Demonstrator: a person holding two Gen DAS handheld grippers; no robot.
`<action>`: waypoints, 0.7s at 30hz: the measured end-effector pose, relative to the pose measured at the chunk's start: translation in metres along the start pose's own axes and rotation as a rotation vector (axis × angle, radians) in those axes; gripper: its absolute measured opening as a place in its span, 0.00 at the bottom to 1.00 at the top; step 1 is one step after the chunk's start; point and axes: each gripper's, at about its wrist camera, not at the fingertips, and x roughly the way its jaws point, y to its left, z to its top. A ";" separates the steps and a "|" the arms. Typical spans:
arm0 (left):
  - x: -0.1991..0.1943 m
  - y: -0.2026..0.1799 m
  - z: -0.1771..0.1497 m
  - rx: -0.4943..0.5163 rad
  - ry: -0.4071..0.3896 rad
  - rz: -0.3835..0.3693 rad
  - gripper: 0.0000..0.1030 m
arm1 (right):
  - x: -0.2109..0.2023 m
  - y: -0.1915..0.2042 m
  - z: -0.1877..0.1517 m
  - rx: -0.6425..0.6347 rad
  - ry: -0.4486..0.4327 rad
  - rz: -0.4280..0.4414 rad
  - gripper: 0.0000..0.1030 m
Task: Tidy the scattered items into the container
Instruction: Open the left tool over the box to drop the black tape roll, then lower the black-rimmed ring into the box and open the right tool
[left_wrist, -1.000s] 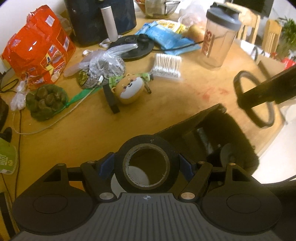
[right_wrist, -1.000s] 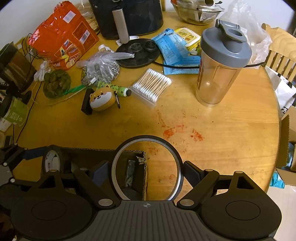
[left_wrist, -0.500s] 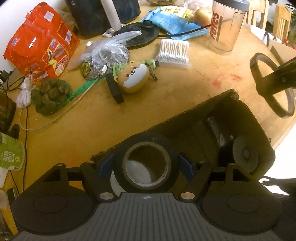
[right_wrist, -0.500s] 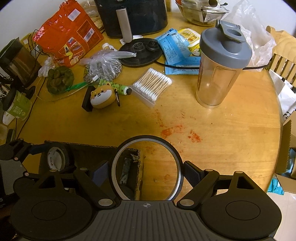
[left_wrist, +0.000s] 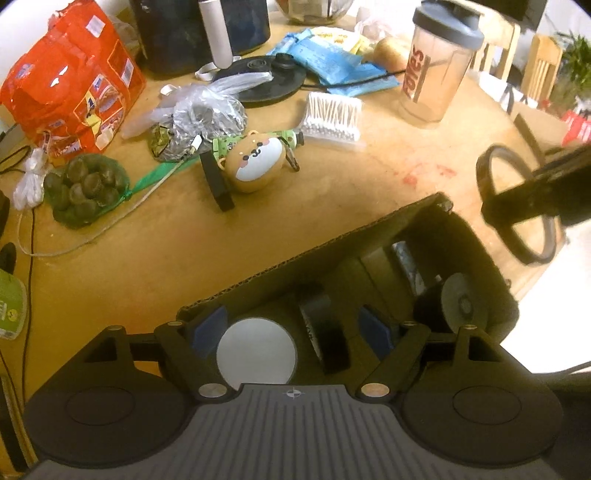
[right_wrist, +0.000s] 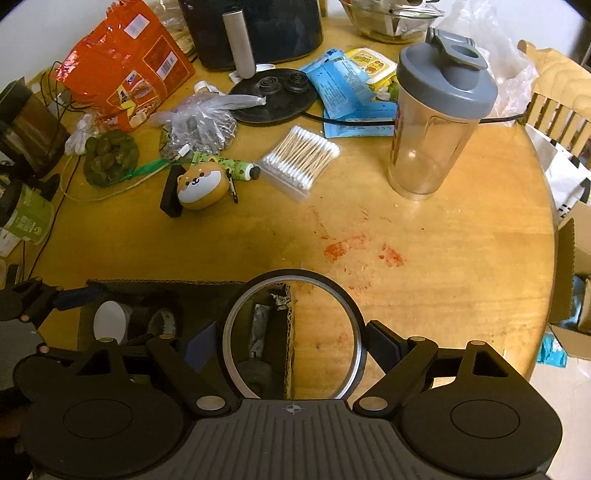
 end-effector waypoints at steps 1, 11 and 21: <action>-0.002 0.003 0.000 -0.007 -0.007 -0.012 0.76 | 0.000 0.002 -0.001 0.002 0.000 -0.003 0.85; -0.026 0.029 -0.006 -0.085 -0.098 -0.063 0.76 | 0.005 0.026 -0.014 -0.011 0.018 -0.029 0.85; -0.036 0.058 -0.020 -0.162 -0.120 -0.064 0.76 | 0.012 0.054 -0.023 -0.060 0.045 -0.036 0.85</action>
